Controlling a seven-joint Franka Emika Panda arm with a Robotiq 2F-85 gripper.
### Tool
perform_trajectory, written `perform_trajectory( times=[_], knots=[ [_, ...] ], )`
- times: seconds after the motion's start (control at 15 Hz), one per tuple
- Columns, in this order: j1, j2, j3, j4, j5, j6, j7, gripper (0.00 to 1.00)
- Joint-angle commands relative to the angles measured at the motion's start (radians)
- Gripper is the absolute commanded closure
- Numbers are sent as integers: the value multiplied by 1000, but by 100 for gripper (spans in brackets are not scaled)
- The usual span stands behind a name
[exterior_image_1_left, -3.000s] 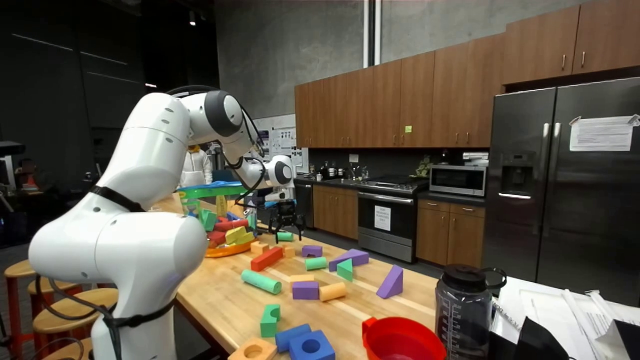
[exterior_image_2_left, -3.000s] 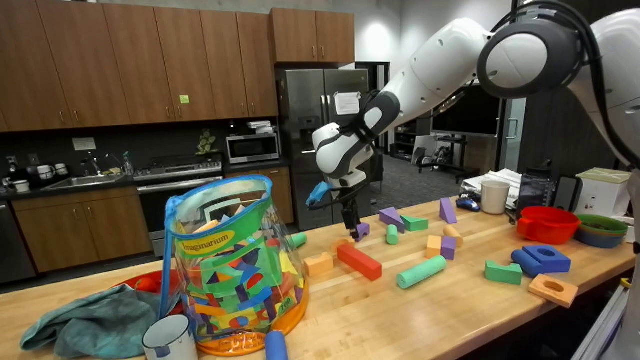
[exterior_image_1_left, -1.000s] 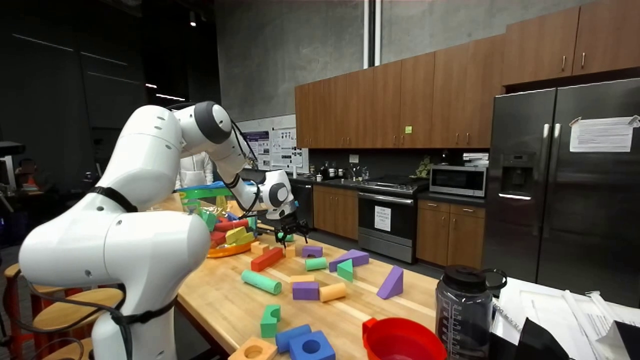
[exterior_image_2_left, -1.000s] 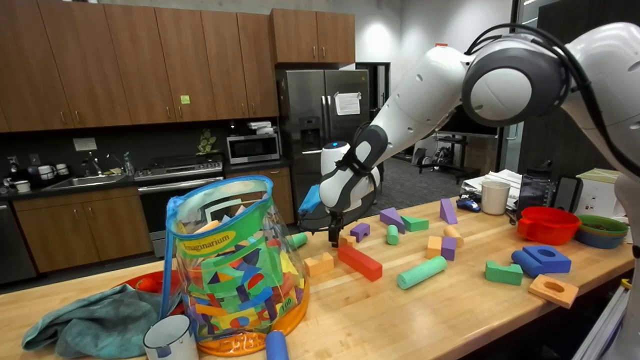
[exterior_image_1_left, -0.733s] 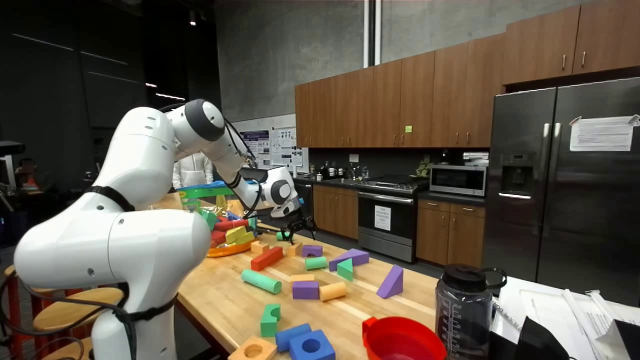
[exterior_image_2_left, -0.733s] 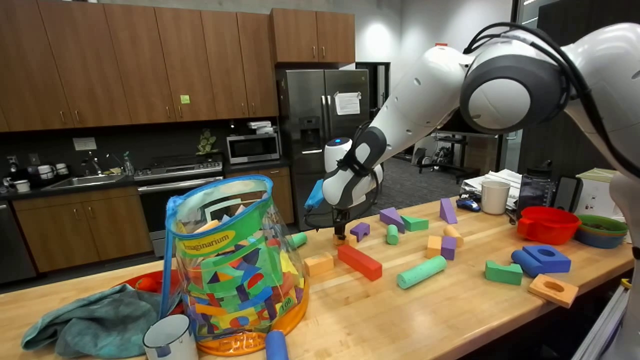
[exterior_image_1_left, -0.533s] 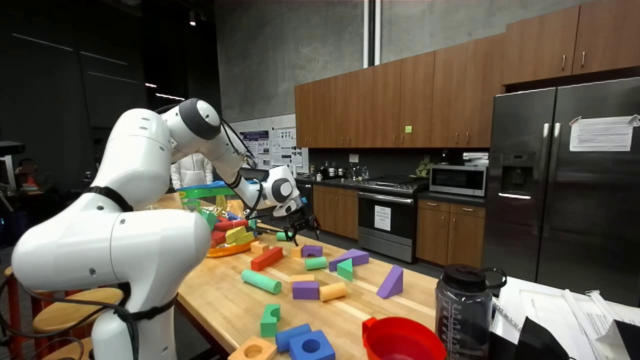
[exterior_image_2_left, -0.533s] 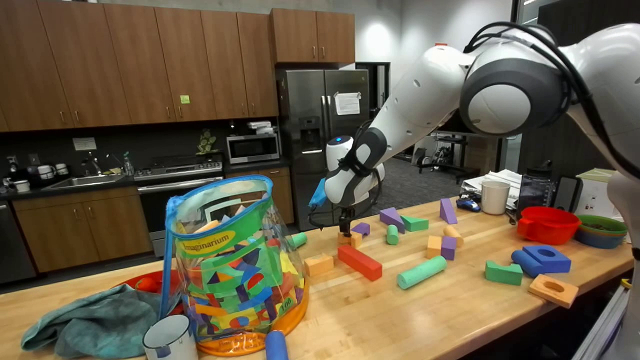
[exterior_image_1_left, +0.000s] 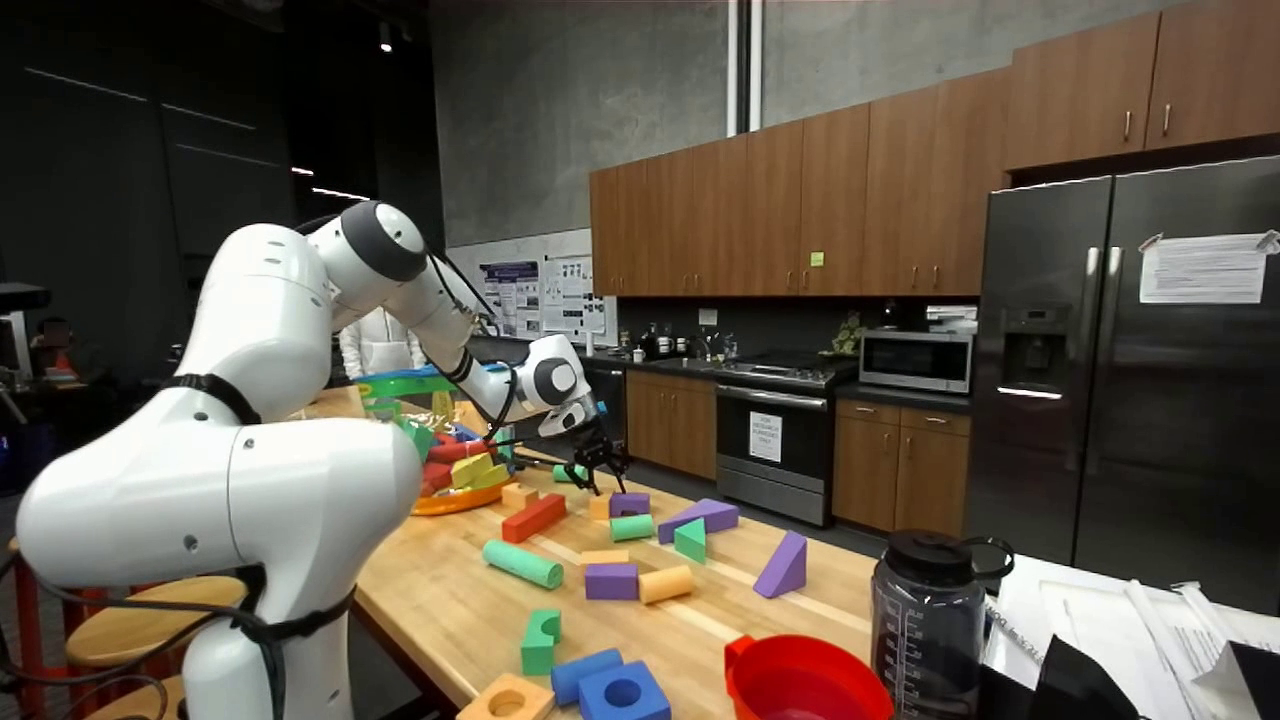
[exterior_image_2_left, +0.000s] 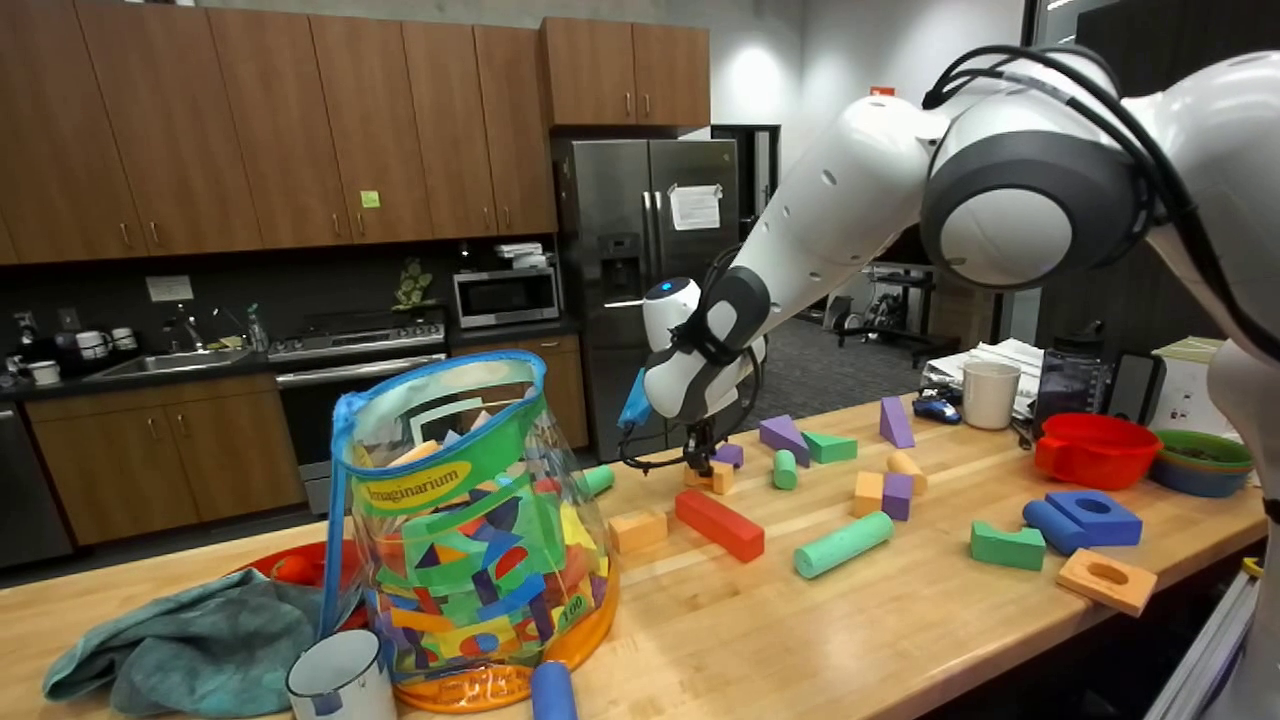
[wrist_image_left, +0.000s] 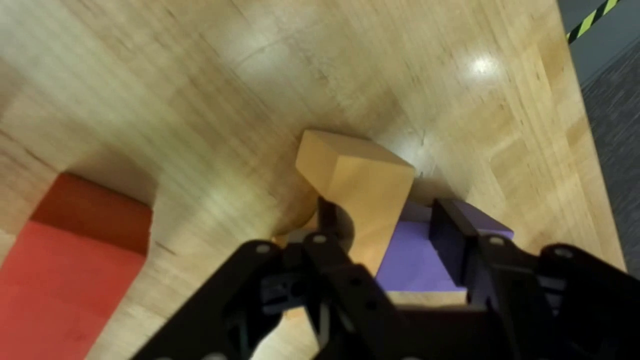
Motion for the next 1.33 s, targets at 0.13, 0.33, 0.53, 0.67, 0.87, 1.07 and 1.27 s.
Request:
perform_trajectory(
  times=[0.13, 0.33, 0.53, 0.67, 0.87, 1.07, 1.27],
  knots=[
    [27, 3, -12, -20, 7, -14, 0, 82],
    [38, 0, -16, -29, 7, -12, -1, 85],
    [57, 0, -29, -37, 13, -10, -1, 86],
    [70, -5, -36, -46, 8, -11, -1, 86],
    [102, -48, -58, -74, -25, -44, -1, 86],
    [168, -82, -133, -110, -43, -64, -1, 86],
    [252, -100, -240, -140, -32, -53, -1, 86]
  ],
)
